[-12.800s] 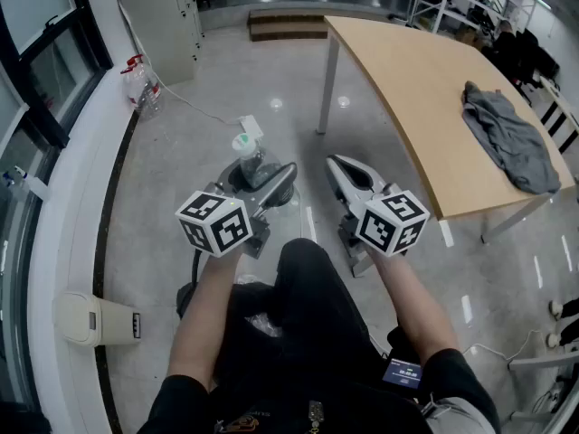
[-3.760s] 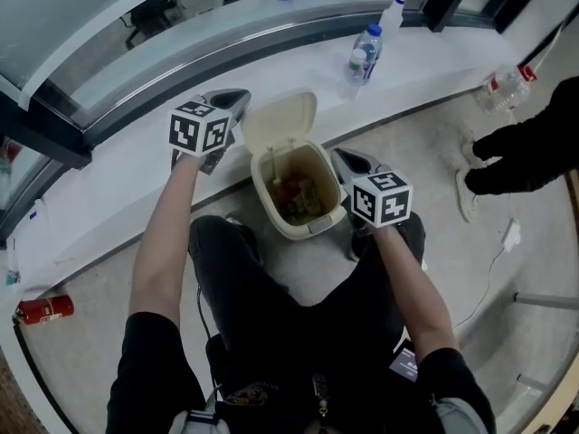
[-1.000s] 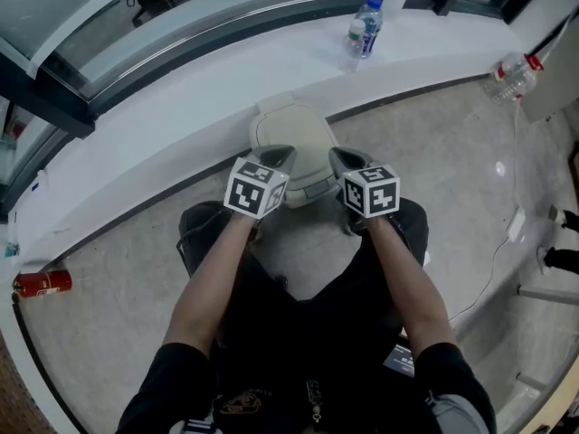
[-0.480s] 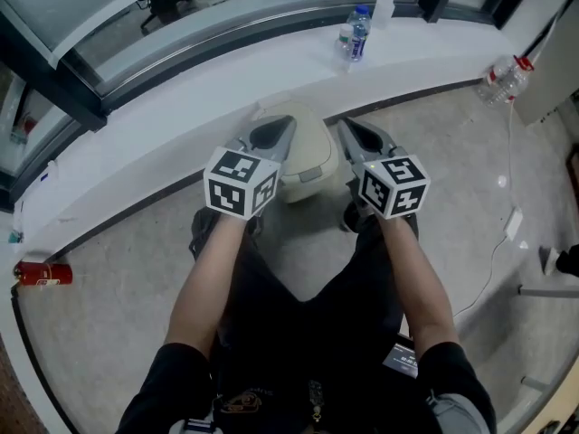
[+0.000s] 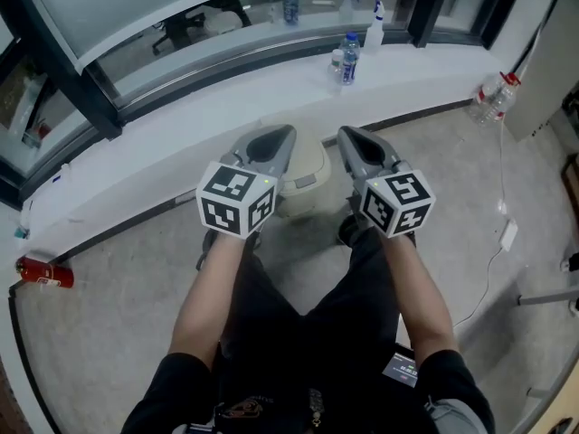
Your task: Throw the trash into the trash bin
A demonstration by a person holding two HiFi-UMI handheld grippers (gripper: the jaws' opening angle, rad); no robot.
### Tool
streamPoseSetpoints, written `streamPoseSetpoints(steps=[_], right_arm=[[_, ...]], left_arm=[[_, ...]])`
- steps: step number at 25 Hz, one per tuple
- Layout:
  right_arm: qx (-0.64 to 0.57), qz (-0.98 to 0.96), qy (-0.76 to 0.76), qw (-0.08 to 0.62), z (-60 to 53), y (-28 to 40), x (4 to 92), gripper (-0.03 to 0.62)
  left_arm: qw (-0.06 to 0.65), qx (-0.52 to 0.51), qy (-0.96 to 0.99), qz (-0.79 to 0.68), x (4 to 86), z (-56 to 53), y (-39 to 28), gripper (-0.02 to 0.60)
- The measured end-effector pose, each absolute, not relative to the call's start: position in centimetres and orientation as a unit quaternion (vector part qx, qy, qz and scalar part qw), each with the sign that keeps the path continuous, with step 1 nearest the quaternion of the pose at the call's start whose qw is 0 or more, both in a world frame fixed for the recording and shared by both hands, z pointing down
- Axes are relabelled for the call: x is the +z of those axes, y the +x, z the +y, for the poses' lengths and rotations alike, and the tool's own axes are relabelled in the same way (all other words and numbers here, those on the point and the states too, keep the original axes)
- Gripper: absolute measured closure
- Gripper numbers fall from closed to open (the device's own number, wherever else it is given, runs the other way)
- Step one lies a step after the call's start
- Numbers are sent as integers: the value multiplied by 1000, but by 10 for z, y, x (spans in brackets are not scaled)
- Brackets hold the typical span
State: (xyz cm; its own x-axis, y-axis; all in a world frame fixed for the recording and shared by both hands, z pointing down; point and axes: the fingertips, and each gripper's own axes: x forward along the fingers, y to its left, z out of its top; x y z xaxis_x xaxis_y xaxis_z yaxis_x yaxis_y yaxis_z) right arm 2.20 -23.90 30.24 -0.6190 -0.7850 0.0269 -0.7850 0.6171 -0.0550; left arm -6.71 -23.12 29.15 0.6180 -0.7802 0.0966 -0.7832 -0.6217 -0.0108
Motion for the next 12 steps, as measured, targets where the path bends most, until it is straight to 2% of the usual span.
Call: streamPoseSetpoints(steps=[12], right_arm=[[25,-912,410,-10,-172,14,293,591]], left_arm=[[11,44,899,-435,289,-165,-56,575]])
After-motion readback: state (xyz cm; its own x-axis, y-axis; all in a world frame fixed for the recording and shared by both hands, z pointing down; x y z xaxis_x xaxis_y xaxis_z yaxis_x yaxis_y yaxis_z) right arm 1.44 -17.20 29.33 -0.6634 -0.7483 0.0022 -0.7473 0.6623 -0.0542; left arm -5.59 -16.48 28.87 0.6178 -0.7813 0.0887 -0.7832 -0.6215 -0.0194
